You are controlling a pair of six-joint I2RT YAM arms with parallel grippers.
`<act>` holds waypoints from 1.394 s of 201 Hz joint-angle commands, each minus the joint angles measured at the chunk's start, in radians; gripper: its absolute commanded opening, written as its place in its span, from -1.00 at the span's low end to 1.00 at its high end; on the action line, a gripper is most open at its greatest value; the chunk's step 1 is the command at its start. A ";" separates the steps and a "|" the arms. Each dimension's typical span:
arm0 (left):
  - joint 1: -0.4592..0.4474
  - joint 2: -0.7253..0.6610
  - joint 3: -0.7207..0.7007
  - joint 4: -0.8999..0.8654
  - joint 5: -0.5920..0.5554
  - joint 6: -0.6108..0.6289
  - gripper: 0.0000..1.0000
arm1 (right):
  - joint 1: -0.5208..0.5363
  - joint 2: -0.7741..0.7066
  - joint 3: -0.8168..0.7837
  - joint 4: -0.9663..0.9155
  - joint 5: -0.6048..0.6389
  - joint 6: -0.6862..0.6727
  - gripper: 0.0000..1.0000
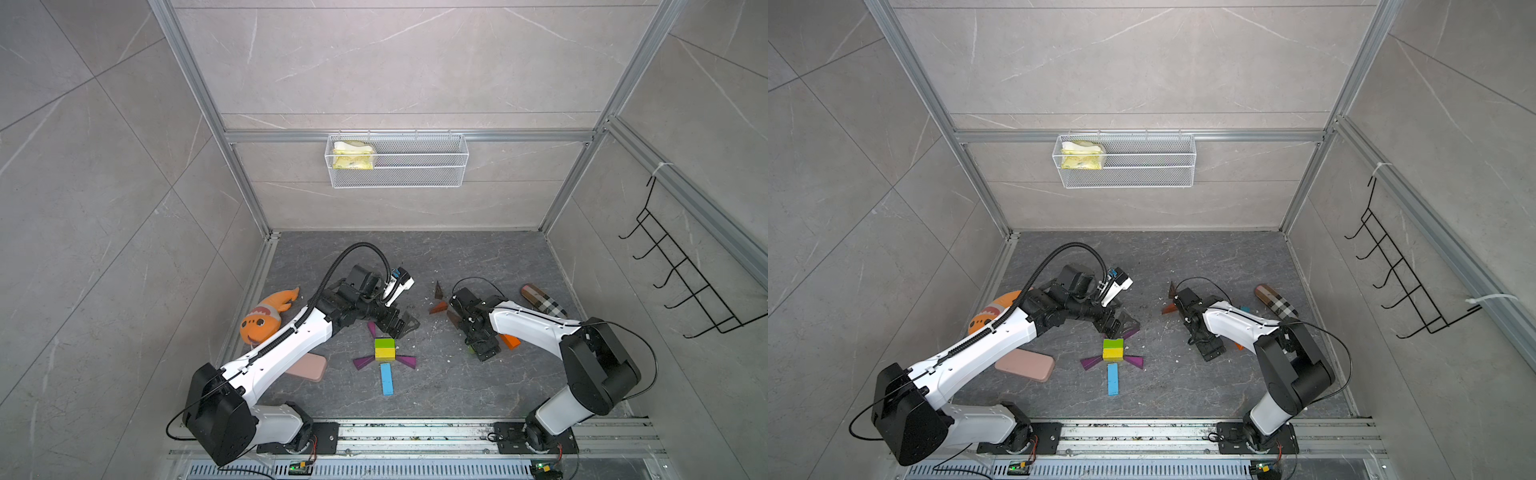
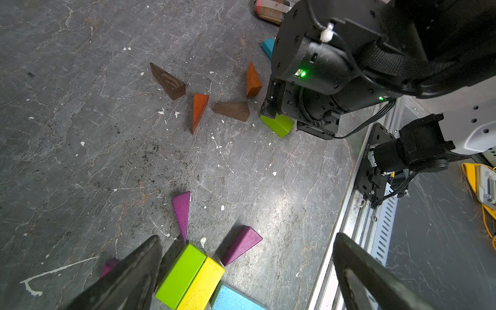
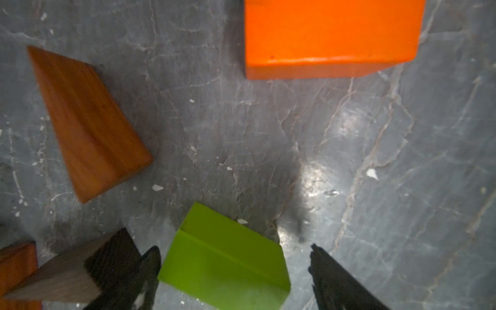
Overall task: Assemble a small pinwheel with building blocks
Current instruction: Pick up the building block from the center of the board.
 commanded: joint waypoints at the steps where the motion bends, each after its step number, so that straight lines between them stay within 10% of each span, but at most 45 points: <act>1: -0.004 -0.012 -0.009 0.030 0.041 0.015 0.99 | -0.004 0.017 -0.013 0.011 -0.018 0.003 0.73; 139: -0.011 -0.015 -0.004 0.013 0.034 0.021 1.00 | -0.009 0.010 -0.040 0.009 -0.022 -0.089 0.19; 280: 0.002 -0.219 -0.133 -0.074 -0.078 -0.023 1.00 | -0.011 0.008 0.092 0.097 -0.135 -1.300 0.17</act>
